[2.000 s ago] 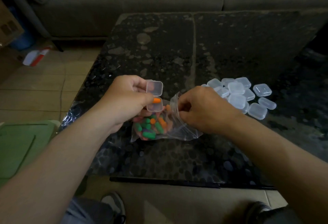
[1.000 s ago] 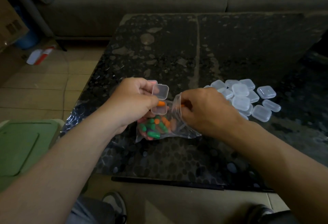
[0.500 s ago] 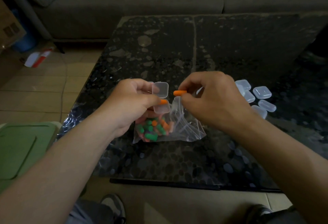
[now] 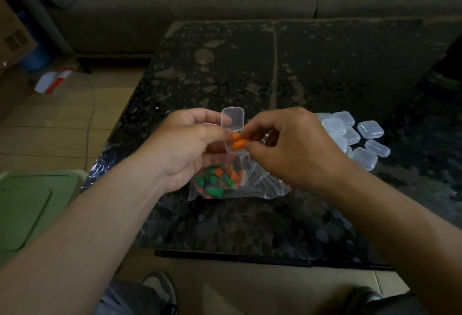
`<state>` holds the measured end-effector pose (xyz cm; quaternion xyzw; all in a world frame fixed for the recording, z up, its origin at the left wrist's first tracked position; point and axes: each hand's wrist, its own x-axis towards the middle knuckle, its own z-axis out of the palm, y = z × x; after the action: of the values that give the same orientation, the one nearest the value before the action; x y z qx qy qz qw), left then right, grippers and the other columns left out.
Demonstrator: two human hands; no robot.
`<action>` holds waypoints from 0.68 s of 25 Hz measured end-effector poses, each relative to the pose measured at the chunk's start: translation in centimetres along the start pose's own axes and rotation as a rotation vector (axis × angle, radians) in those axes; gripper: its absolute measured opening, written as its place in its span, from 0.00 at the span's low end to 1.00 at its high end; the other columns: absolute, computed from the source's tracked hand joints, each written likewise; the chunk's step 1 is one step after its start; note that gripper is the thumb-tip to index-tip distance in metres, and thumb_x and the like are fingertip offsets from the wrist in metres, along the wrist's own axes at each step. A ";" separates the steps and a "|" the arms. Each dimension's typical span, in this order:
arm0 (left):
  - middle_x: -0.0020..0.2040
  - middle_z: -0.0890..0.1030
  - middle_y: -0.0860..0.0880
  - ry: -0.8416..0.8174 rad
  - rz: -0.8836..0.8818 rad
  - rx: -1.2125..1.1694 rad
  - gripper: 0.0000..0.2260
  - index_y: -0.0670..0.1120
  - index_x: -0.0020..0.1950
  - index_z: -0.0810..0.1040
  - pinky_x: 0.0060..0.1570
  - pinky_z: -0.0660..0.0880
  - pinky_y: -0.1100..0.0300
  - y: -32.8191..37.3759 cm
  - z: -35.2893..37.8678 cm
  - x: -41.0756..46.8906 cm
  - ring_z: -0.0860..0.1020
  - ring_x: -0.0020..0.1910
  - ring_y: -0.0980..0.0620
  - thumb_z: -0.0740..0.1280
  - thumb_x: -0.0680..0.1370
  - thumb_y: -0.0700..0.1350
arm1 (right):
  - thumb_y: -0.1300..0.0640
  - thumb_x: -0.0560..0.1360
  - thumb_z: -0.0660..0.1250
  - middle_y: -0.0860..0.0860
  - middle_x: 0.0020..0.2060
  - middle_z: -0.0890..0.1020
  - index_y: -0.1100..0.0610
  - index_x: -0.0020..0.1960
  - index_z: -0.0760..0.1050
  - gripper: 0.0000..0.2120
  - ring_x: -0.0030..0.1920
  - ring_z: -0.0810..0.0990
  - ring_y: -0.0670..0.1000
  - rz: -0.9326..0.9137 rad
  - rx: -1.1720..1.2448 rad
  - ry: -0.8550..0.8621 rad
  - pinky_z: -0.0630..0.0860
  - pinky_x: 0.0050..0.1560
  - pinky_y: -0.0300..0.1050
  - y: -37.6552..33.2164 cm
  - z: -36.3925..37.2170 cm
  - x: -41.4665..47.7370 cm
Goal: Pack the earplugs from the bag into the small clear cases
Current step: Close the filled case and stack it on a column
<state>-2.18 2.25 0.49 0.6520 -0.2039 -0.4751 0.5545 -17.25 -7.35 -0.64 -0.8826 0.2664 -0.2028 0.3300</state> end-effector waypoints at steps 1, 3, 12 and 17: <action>0.46 0.87 0.40 -0.003 0.001 -0.002 0.10 0.40 0.57 0.80 0.49 0.83 0.48 0.0 0.0 0.0 0.87 0.41 0.46 0.71 0.77 0.32 | 0.57 0.75 0.73 0.40 0.38 0.82 0.48 0.49 0.86 0.07 0.36 0.77 0.34 -0.001 0.008 -0.003 0.72 0.36 0.28 0.0 0.1 0.0; 0.46 0.87 0.40 -0.007 -0.001 -0.007 0.10 0.41 0.57 0.80 0.49 0.83 0.49 0.1 0.0 -0.1 0.86 0.41 0.47 0.71 0.77 0.31 | 0.56 0.75 0.74 0.38 0.38 0.80 0.46 0.50 0.86 0.07 0.38 0.78 0.33 0.001 0.019 0.008 0.72 0.36 0.28 0.0 0.2 0.0; 0.45 0.87 0.40 0.009 -0.003 -0.053 0.10 0.41 0.56 0.81 0.50 0.84 0.48 0.4 0.0 -0.3 0.87 0.43 0.47 0.71 0.77 0.32 | 0.52 0.76 0.73 0.38 0.40 0.80 0.44 0.52 0.86 0.07 0.38 0.77 0.36 -0.022 0.056 0.080 0.71 0.37 0.28 -0.2 0.3 -0.1; 0.48 0.88 0.41 -0.015 0.005 -0.080 0.11 0.40 0.58 0.81 0.48 0.85 0.50 0.6 -0.3 -0.3 0.87 0.45 0.46 0.71 0.76 0.32 | 0.55 0.76 0.69 0.39 0.41 0.79 0.46 0.61 0.79 0.14 0.42 0.79 0.40 0.010 0.015 0.141 0.77 0.41 0.34 0.0 -0.7 0.2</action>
<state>-1.86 2.45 1.16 0.6253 -0.1904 -0.4862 0.5800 -17.45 -7.81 -0.06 -0.8622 0.2919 -0.2648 0.3181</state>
